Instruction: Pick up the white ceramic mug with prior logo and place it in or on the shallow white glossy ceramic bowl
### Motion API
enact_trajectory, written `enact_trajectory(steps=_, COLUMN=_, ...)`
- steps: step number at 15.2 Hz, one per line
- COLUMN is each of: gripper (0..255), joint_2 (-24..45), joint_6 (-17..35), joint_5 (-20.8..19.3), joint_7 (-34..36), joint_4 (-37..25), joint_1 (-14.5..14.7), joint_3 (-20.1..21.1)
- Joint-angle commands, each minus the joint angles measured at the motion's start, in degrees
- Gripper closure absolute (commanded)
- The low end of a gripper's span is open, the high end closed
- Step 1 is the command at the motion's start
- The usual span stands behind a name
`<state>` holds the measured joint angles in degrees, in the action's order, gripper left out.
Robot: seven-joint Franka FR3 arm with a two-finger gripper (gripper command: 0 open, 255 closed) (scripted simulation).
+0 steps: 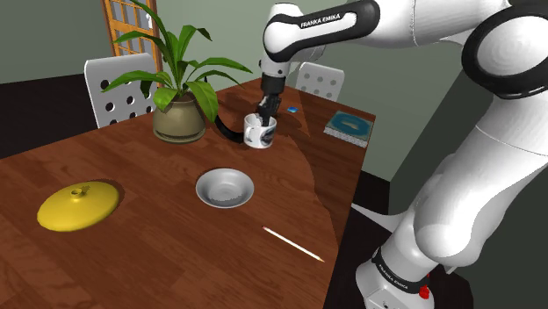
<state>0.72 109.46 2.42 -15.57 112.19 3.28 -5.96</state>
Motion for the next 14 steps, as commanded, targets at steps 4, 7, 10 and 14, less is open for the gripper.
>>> enact_trajectory(steps=4, gripper=255, joint_2=-2.9, joint_6=0.6, joint_5=0.2, joint_7=6.9, joint_4=3.3, joint_1=3.4, joint_3=3.5)
enact_trajectory(steps=7, gripper=255, joint_2=-3.8, joint_6=0.8, joint_5=0.6, joint_7=10.9, joint_4=4.2, joint_1=5.4, joint_3=5.6)
enact_trajectory(steps=10, gripper=255, joint_2=-4.2, joint_6=0.9, joint_5=0.9, joint_7=14.9, joint_4=4.4, joint_1=7.4, joint_3=7.8)
enact_trajectory(steps=14, gripper=255, joint_2=-4.1, joint_6=0.9, joint_5=1.3, joint_7=19.1, joint_4=4.1, joint_1=9.5, joint_3=10.1)
